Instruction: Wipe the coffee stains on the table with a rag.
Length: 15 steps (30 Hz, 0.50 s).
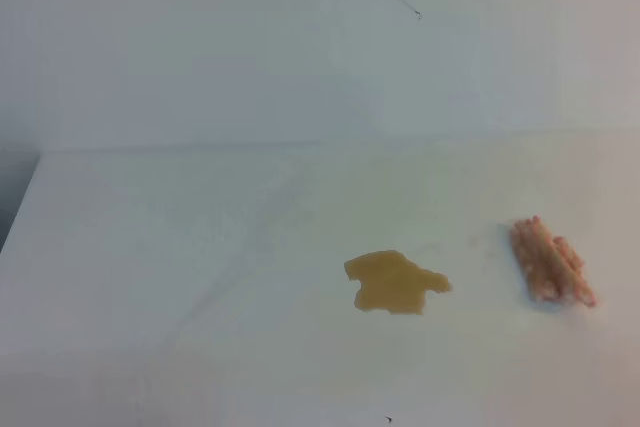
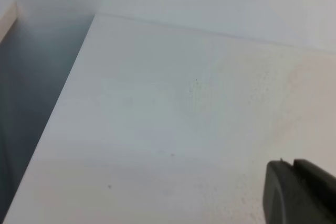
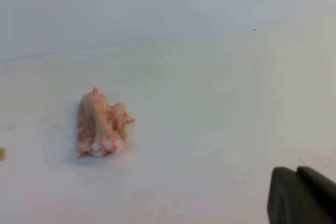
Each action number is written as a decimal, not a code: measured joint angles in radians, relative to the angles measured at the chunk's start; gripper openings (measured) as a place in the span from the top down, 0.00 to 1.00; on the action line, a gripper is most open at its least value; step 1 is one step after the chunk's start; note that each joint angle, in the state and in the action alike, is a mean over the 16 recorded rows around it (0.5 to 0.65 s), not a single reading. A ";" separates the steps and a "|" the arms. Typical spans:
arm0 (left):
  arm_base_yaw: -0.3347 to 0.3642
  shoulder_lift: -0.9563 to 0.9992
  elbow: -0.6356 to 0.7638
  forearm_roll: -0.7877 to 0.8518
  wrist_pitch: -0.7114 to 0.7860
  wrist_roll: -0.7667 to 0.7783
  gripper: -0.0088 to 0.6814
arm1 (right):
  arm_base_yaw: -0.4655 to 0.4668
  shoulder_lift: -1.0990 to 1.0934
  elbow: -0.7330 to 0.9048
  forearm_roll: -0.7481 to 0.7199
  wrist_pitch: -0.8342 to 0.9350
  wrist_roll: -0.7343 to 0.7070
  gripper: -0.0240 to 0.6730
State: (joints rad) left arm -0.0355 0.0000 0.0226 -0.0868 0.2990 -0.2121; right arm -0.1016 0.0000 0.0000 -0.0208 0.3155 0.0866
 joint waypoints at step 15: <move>0.000 0.000 -0.006 0.000 -0.002 0.000 0.99 | 0.000 0.000 0.000 0.000 0.000 0.000 0.97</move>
State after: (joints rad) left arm -0.0355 0.0000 0.0170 -0.0867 0.2971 -0.2121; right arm -0.1016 0.0000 0.0000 -0.0208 0.3155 0.0866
